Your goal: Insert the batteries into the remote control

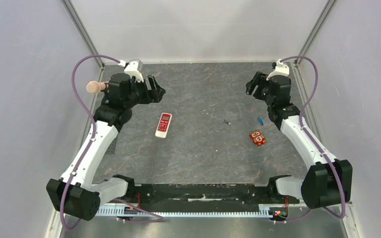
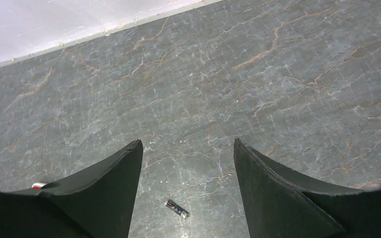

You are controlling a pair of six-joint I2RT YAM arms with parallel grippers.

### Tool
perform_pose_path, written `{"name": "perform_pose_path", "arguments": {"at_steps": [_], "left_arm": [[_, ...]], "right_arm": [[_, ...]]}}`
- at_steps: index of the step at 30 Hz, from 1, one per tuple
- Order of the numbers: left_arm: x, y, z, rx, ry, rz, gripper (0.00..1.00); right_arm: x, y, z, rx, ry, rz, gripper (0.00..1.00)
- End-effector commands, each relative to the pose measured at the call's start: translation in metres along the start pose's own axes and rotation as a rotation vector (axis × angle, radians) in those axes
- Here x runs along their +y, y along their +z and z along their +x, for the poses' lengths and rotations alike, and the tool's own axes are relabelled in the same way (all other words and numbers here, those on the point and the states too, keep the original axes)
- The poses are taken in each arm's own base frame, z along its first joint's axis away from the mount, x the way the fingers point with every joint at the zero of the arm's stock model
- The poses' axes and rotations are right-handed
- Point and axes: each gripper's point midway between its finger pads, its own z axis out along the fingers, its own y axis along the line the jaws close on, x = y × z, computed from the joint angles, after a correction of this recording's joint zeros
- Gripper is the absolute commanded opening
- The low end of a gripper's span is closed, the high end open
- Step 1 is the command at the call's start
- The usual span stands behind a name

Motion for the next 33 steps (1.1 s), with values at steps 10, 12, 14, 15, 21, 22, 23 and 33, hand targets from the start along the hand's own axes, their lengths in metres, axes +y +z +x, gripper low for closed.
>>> {"name": "perform_pose_path", "arguments": {"at_steps": [10,12,14,15,21,22,23,33], "left_arm": [[-0.018,0.04,0.029,0.097,-0.045,0.162,0.88],[-0.01,0.051,0.036,0.1,-0.075,0.127,0.88],[0.0,0.062,0.042,0.116,-0.085,0.079,0.88],[0.007,0.07,0.048,0.13,-0.084,0.033,0.88],[0.02,0.114,0.099,0.274,0.017,-0.126,0.88],[0.022,0.119,0.104,0.294,0.037,-0.159,0.88],[0.03,0.123,0.113,0.327,0.052,-0.209,0.88],[0.076,0.111,0.163,0.459,0.114,-0.464,0.93]], "right_arm": [[0.002,0.001,0.014,0.017,0.047,-0.03,0.72],[0.002,0.002,0.017,0.033,0.045,-0.029,0.73],[0.004,0.002,0.021,0.051,0.046,-0.041,0.72],[0.003,0.003,0.024,0.056,0.048,-0.04,0.72],[0.008,0.005,0.048,0.123,0.094,-0.059,0.74],[0.009,0.006,0.052,0.135,0.098,-0.062,0.75],[0.009,0.007,0.054,0.141,0.101,-0.063,0.75],[0.002,0.005,0.076,0.209,0.067,-0.03,0.87]]}}
